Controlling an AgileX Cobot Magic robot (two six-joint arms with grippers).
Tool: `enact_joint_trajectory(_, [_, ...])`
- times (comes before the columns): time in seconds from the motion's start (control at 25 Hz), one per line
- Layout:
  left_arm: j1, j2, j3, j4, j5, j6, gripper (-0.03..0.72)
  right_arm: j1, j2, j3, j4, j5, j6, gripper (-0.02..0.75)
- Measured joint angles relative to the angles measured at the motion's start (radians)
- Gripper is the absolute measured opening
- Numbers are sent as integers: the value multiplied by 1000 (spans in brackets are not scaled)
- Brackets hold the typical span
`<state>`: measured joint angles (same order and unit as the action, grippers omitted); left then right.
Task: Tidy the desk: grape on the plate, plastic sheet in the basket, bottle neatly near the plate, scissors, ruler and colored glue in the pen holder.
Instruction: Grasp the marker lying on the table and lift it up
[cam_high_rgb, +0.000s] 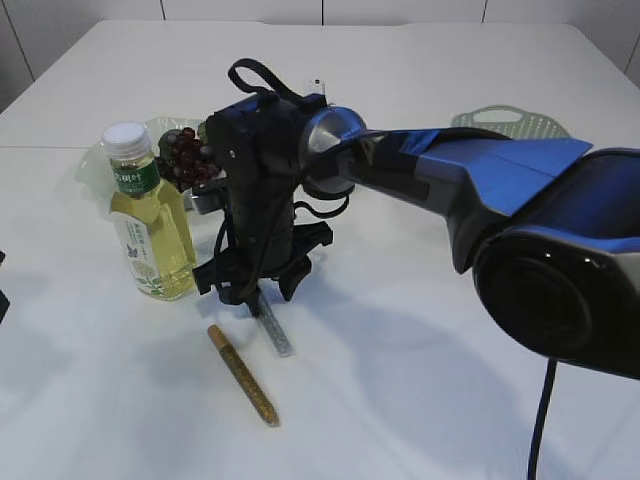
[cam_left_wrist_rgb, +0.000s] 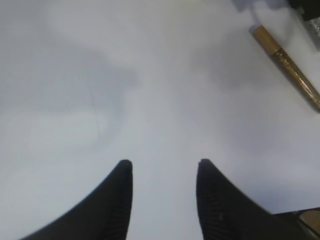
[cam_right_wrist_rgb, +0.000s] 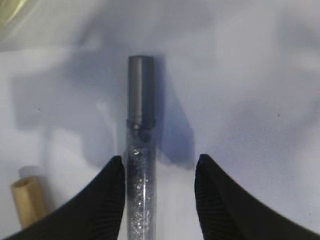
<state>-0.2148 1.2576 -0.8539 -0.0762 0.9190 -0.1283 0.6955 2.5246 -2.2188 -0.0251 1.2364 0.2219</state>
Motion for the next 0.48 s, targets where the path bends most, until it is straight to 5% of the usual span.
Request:
enact_joint_trajectory(0.32, [0, 0, 0, 0, -2, 0, 308, 0, 14, -2, 25, -4, 2, 358])
enact_joint_trajectory(0.48, [0, 0, 0, 0, -2, 0, 308, 0, 14, -2, 25, -7, 2, 229])
